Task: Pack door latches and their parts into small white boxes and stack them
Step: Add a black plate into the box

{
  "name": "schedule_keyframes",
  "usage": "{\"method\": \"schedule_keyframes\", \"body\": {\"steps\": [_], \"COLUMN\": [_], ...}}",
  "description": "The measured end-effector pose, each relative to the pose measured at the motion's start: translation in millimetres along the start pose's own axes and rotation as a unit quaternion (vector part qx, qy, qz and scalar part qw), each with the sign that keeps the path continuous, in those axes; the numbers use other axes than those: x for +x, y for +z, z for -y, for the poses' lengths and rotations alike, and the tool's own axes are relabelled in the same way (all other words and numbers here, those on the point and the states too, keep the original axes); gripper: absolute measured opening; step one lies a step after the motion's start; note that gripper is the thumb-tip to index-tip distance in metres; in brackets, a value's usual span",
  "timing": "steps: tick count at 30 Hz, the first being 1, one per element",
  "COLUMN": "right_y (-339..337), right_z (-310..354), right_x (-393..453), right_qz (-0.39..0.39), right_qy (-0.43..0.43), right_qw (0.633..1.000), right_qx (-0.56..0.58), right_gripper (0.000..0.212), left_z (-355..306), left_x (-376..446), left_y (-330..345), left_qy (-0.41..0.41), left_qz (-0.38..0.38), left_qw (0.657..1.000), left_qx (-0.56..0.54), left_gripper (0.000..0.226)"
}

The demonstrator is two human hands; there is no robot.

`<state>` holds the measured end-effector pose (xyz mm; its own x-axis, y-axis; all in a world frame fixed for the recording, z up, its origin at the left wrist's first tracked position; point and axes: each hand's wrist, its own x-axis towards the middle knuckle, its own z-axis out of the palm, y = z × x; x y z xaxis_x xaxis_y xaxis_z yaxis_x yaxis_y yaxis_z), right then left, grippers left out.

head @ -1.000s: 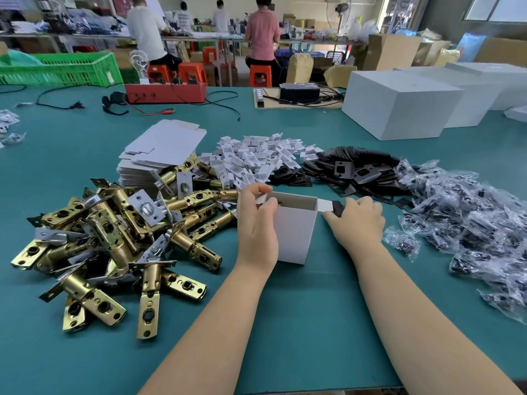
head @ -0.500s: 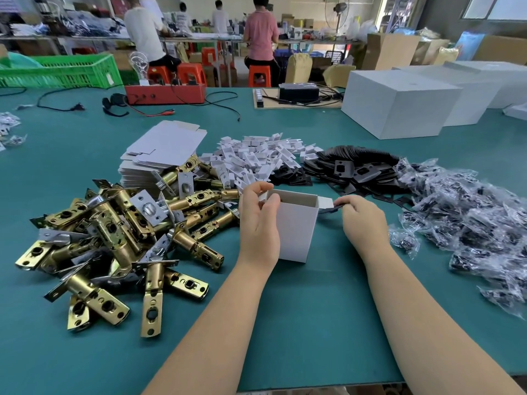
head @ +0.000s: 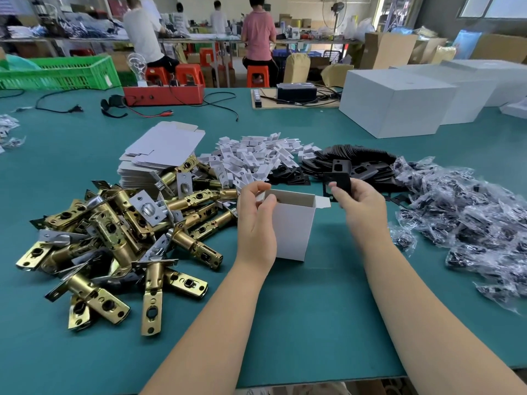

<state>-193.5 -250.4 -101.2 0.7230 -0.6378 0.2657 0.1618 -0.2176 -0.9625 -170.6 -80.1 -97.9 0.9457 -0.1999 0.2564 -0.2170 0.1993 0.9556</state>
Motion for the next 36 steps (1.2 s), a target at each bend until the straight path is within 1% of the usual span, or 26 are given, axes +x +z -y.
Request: {"method": "schedule_keyframes", "body": {"steps": [1, 3, 5, 6, 8, 11, 14, 16, 20, 24, 26, 27, 29, 30, 31, 32, 33, 34, 35, 36], "right_y": [1, 2, 3, 4, 8, 19, 21, 21, 26, 26, 25, 23, 15, 8, -2, -14, -29, -44, -57, -66], "right_z": [8, 29, 52, 62, 77, 86, 85, 87, 90, 84, 81, 79, 73, 69, 65, 60, 54, 47, 42, 37], "right_x": [-1, -1, -5, -7, -13, -22, -29, -34, -42, -45, -48, -51, -52, -48, -42, -32, -21, -12, -7, -5], "right_qz": [0.004, 0.029, 0.075, 0.097, 0.123, 0.164, 0.206, 0.228, 0.258, 0.26, 0.24, 0.211, 0.121, 0.077, 0.047, 0.041, 0.059, 0.087, 0.113, 0.132], "right_qy": [-0.023, -0.065, -0.108, -0.127, -0.154, -0.147, -0.166, -0.193, -0.208, -0.216, -0.241, -0.26, -0.27, -0.254, -0.221, -0.167, -0.091, -0.006, 0.067, 0.112], "right_qw": [0.999, 0.996, 0.99, 0.986, 0.98, 0.967, 0.939, 0.918, 0.895, 0.88, 0.892, 0.906, 0.936, 0.947, 0.952, 0.945, 0.918, 0.87, 0.814, 0.77], "right_qx": [0.024, 0.053, 0.058, 0.051, -0.006, -0.125, -0.221, -0.261, -0.298, -0.333, -0.297, -0.259, -0.189, -0.182, -0.208, -0.278, -0.381, -0.485, -0.566, -0.614], "right_gripper": [0.017, 0.027, 0.035, 0.036, 0.035, 0.025, 0.021, 0.02, 0.023, 0.026, 0.022, 0.02, 0.018, 0.018, 0.02, 0.024, 0.031, 0.038, 0.042, 0.042], "left_z": [0, -1, -2, -3, -3, -3, -1, -1, 0, 0, 0, -1, -3, -4, -5, -5, -4, -2, 0, 1], "left_x": [0, 0, 1, 1, 0, 0, -2, -3, -2, -3, -3, -4, -4, -4, -5, -5, -5, -4, -4, -4], "left_y": [0, 0, 0, 0, 1, 0, -1, -2, -2, -2, -2, -2, -1, -1, -1, -2, -3, -5, -5, -5], "left_qy": [0.002, 0.005, 0.0, -0.002, -0.005, -0.011, -0.003, 0.008, 0.013, 0.017, 0.018, 0.017, 0.004, -0.008, -0.02, -0.027, -0.031, -0.031, -0.028, -0.024], "left_qz": [-0.003, -0.01, -0.013, -0.015, -0.018, -0.017, -0.021, -0.025, -0.018, -0.011, -0.016, -0.018, -0.016, -0.007, 0.006, 0.02, 0.031, 0.038, 0.041, 0.044], "left_qw": [1.0, 1.0, 1.0, 1.0, 1.0, 1.0, 1.0, 1.0, 1.0, 1.0, 1.0, 1.0, 1.0, 1.0, 1.0, 0.999, 0.999, 0.999, 0.999, 0.999], "left_qx": [-0.001, 0.002, 0.001, 0.001, -0.002, -0.016, -0.006, 0.005, -0.002, 0.002, 0.002, -0.001, -0.01, -0.012, -0.011, -0.012, -0.013, -0.01, -0.001, 0.009], "left_gripper": [0.02, 0.021, 0.021, 0.022, 0.025, 0.031, 0.032, 0.032, 0.032, 0.033, 0.033, 0.033, 0.031, 0.029, 0.03, 0.035, 0.041, 0.048, 0.052, 0.055]}}
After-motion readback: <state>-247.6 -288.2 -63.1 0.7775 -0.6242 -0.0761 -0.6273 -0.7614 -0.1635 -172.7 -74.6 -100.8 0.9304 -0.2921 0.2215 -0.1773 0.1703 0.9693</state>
